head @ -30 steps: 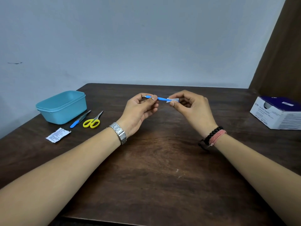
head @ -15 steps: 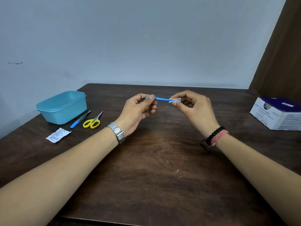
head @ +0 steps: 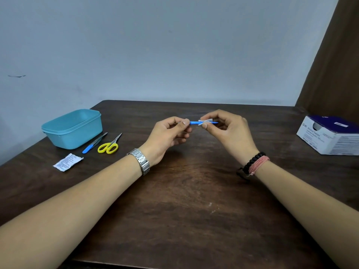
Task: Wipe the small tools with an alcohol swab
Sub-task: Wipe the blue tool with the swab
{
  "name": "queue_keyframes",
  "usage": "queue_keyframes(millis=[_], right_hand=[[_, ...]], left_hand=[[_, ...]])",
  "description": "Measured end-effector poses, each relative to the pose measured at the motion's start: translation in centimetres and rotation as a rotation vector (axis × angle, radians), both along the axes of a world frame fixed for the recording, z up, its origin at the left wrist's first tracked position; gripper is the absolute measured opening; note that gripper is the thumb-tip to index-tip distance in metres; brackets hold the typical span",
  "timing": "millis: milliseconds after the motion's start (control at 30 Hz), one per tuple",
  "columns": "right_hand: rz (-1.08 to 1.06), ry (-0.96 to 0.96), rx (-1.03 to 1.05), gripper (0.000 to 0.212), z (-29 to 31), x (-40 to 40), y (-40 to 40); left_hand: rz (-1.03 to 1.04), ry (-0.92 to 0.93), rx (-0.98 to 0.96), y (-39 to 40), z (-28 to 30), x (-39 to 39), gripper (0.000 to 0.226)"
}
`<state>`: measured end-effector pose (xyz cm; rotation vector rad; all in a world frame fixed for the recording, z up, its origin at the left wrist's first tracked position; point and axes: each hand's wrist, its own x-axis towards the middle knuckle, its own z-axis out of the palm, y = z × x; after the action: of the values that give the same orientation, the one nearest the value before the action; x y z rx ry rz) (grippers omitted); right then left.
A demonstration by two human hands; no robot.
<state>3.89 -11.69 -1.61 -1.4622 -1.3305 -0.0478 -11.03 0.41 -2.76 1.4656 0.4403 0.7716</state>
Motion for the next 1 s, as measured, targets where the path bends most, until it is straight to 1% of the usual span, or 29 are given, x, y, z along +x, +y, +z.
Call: queue_keyframes(millis=[100,267,433,567,633,833,900,1000], right_hand=[[0.002,-0.029,-0.017,0.008,0.0,-0.2,0.1],[0.028,0.093,0.004,0.009,0.3,0.6,-0.1],[0.084,0.106,-0.031,0.008,0.0,0.0,0.1],[0.222,0.328,0.052,0.010,0.7,-0.3,-0.1],[0.238,0.398,0.066,0.010,0.8,-0.1,-0.1],[0.272,0.416,-0.099,0.013,-0.4,-0.7,0.5],[0.267,0.434,-0.067,0.013,-0.2,-0.8,0.6],[0.280,0.522,0.037,0.011,0.4,-0.3,0.5]], left_hand=[[-0.011,0.017,0.012,-0.2,0.1,0.2,0.015],[0.026,-0.014,-0.033,0.3,0.4,-0.2,0.012],[0.004,0.048,0.005,-0.2,0.2,0.0,0.016],[-0.033,0.073,0.029,-0.6,0.3,0.1,0.021],[-0.062,0.089,0.051,-0.9,0.2,0.1,0.022],[-0.104,0.126,0.101,-1.3,0.1,0.2,0.031],[-0.112,0.134,0.104,-1.3,0.2,0.3,0.033],[-0.123,0.132,0.090,-1.5,0.2,0.4,0.035]])
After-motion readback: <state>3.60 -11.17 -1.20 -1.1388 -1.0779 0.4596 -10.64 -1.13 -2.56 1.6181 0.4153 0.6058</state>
